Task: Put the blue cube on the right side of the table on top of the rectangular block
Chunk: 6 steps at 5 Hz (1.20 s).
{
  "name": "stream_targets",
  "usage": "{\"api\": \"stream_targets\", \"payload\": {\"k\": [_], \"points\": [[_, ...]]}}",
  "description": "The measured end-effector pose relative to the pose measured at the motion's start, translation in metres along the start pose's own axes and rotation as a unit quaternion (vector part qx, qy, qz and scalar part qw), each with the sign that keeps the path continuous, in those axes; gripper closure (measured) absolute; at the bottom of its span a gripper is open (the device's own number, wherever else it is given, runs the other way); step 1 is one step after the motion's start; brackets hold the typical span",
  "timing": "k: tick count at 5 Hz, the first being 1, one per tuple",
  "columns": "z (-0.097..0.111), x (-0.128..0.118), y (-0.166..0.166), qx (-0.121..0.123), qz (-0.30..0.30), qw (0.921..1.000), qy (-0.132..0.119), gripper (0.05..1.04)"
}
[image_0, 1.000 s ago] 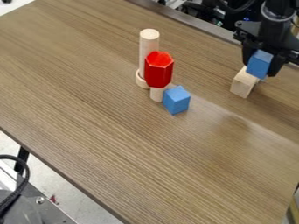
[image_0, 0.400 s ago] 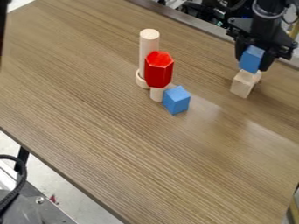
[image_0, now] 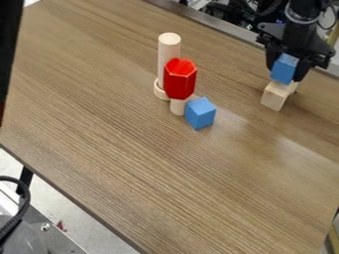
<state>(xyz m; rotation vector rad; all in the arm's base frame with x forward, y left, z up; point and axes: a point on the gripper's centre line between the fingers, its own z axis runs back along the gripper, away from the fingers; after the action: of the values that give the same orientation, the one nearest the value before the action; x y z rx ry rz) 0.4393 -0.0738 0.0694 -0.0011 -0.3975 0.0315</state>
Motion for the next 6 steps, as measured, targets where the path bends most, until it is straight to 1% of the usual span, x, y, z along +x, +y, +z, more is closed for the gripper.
{"api": "stream_targets", "payload": {"k": [1, 2, 3, 4, 5, 6], "points": [[-0.003, 0.001, 0.000, 0.002, 0.001, 1.0000, -0.004, 0.493], [-0.006, 0.003, 0.001, 0.004, 0.007, 0.9998, -0.020, 0.441], [-0.014, -0.001, 0.003, 0.006, 0.027, 0.9987, -0.042, 0.134], [-0.018, -0.001, 0.003, 0.003, 0.045, 0.9973, -0.058, 0.083], [-0.018, -0.001, 0.000, -0.006, 0.058, 0.9967, -0.057, 0.084], [-0.014, -0.001, -0.001, -0.013, 0.056, 0.9966, -0.058, 0.116]]}}
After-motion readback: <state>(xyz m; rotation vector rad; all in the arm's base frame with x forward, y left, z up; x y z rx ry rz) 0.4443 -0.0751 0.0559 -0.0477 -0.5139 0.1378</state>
